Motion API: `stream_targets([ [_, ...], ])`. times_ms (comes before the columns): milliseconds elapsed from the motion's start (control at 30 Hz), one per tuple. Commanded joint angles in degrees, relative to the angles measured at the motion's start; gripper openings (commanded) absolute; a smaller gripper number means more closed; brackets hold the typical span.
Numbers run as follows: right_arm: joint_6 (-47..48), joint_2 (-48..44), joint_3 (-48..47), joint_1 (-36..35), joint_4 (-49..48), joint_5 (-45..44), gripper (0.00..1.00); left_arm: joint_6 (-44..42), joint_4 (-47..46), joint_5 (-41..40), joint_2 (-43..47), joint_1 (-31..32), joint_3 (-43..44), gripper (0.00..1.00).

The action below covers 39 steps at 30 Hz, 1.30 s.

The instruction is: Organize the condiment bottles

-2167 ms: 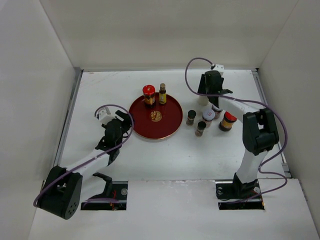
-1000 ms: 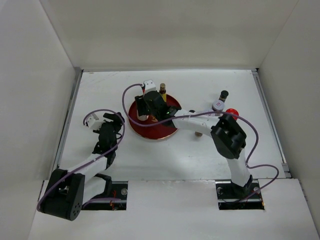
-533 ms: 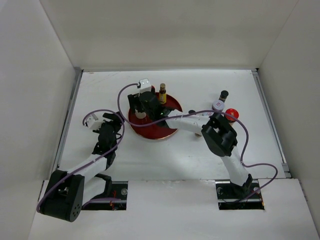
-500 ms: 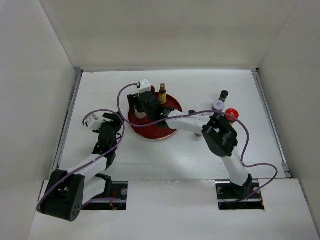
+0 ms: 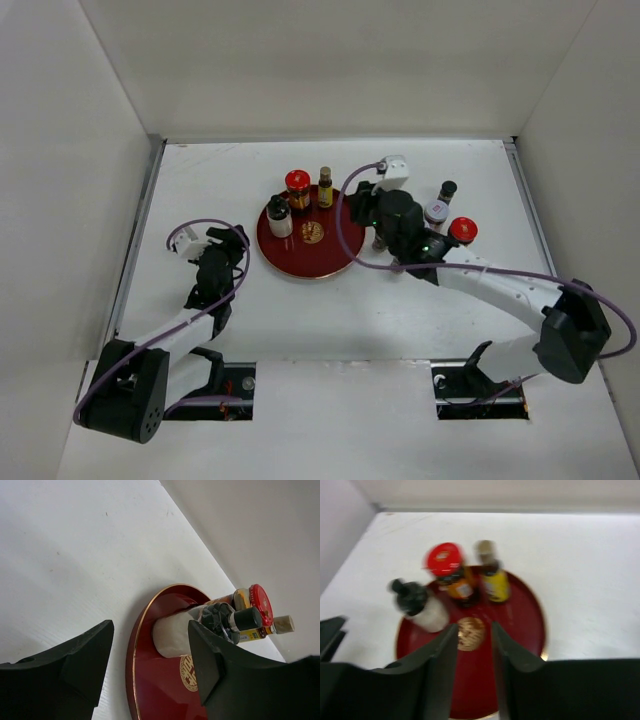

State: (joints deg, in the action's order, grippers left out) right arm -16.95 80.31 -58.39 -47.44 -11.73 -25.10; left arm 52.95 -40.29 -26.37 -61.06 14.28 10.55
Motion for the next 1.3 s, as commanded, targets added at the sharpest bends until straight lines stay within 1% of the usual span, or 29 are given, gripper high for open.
stream_targets([
  [0, -3.4, -1.6, 3.8, 4.7, 8.5, -2.9, 0.44, -0.2, -2.7, 1.8, 0.8, 0.2, 0.8, 0.57],
  [100, -3.4, -0.3, 4.6, 7.5, 11.1, -2.8, 0.69, 0.0, -3.2, 2.0, -1.9, 0.3, 1.3, 0.53],
  [133, -3.2, 1.1, 4.4, 8.4, 10.9, -2.3, 0.74, 0.3, -3.2, 2.2, -2.6, 0.1, 1.3, 0.53],
  [200, -2.6, 4.0, 3.0, 9.9, 11.2, -1.4, 0.77, 0.9, -3.2, 3.0, -2.9, -0.4, 1.3, 0.53],
  [300, -2.1, 5.6, 2.8, 10.8, 9.0, -1.2, 0.78, 0.8, -3.2, 2.5, -2.8, -0.4, 1.2, 0.54],
  [600, -2.6, 8.5, 3.5, 12.1, 9.4, -1.9, 0.73, 1.7, -3.3, 3.0, -3.3, -0.6, 1.1, 0.56],
  [667, -2.7, 9.2, 3.4, 11.9, 9.7, -1.6, 0.71, 1.9, -3.3, 3.0, -2.8, -0.5, 1.0, 0.56],
  [767, -3.2, 9.9, 2.8, 11.8, 11.2, -1.7, 0.70, 1.9, -3.3, 3.0, -3.3, -0.5, 1.1, 0.57],
  [833, -3.2, 10.7, 2.2, 11.8, 12.3, -2.0, 0.65, 2.0, -3.3, 3.1, -2.8, -0.5, 0.9, 0.57],
  [933, -4.1, 10.1, 2.9, 11.8, 11.4, -3.2, 0.51, 1.9, -3.3, 3.0, -3.0, -0.3, 1.0, 0.57],
  [1000, -3.6, 8.8, 2.9, 11.7, 9.6, -3.6, 0.45, 2.1, -3.3, 3.1, -3.4, -0.4, 1.1, 0.57],
  [1167, -0.7, 5.7, -0.7, 11.0, 6.7, -6.6, 0.43, 2.1, -3.3, 3.1, -3.5, 0.0, 1.1, 0.57],
  [1267, 1.0, 7.3, -5.1, 11.0, 5.9, -6.8, 0.43, 2.2, -3.3, 3.1, -3.3, 0.0, 1.1, 0.57],
])
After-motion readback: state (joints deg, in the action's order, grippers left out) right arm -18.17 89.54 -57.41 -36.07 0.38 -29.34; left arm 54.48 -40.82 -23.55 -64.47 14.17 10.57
